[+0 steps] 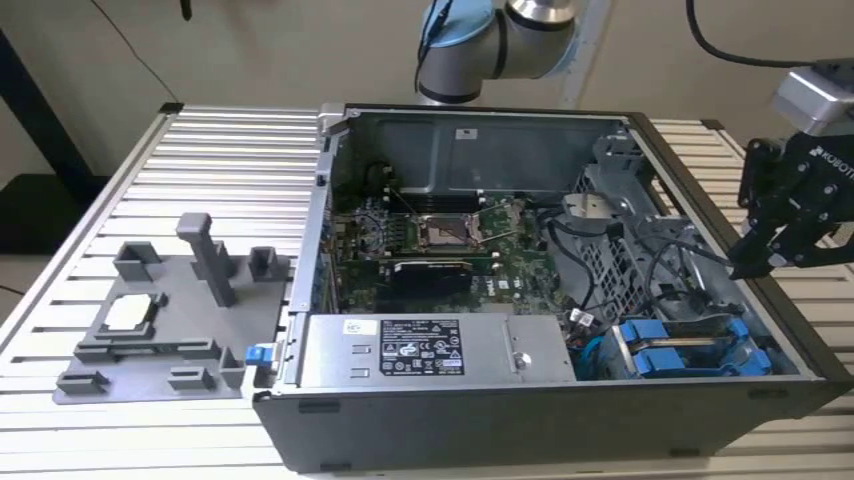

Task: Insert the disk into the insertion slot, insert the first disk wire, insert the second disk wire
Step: 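Insert the first disk wire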

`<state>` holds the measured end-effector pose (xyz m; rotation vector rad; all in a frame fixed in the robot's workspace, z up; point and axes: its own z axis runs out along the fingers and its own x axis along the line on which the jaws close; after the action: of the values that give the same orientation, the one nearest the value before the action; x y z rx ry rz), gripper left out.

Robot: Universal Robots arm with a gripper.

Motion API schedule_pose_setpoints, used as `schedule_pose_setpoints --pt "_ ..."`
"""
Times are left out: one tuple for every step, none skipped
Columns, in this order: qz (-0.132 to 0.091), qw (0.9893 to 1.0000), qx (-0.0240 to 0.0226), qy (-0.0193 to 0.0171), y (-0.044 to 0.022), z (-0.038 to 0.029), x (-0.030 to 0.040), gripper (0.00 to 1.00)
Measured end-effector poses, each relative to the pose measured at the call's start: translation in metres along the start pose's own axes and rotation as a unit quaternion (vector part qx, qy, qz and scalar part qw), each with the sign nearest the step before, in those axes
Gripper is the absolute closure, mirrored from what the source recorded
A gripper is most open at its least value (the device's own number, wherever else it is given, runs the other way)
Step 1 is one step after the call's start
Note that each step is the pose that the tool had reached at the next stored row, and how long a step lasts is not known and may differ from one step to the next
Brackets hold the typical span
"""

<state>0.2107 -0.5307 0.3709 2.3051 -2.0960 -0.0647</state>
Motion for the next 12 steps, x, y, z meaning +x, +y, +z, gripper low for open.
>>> schedule_pose_setpoints --pt "-0.001 1.0 -0.0024 0.0 -0.0007 0.0001 0.0001 0.73" --pt "-0.002 1.0 -0.0044 0.0 -0.0014 0.0002 0.0001 0.73" --pt "-0.004 1.0 -0.0059 0.0 -0.0024 0.0002 0.0002 0.73" --pt "-0.004 1.0 -0.0062 0.0 -0.0028 0.0002 0.0002 0.73" --pt "-0.004 1.0 -0.0062 0.0 -0.0028 0.0002 0.0002 0.73" --pt "-0.004 1.0 -0.0062 0.0 -0.0028 0.0002 0.0002 0.76" --pt "-0.004 1.0 -0.0062 -0.0001 -0.0028 0.0002 0.0002 0.81" --pt "-0.004 1.0 -0.0062 0.0 -0.0029 0.0002 0.0002 0.81" --pt "-0.005 1.0 -0.0062 -0.0001 -0.0028 0.0002 0.0003 0.81" --pt "-0.005 1.0 -0.0062 -0.0001 -0.0022 0.0002 0.0002 0.81" --pt "-0.005 1.0 -0.0061 -0.0001 0.0008 0.0004 0.0002 0.81" --pt "-0.005 1.0 -0.0056 0.0 0.0052 0.0006 0.0002 0.81"
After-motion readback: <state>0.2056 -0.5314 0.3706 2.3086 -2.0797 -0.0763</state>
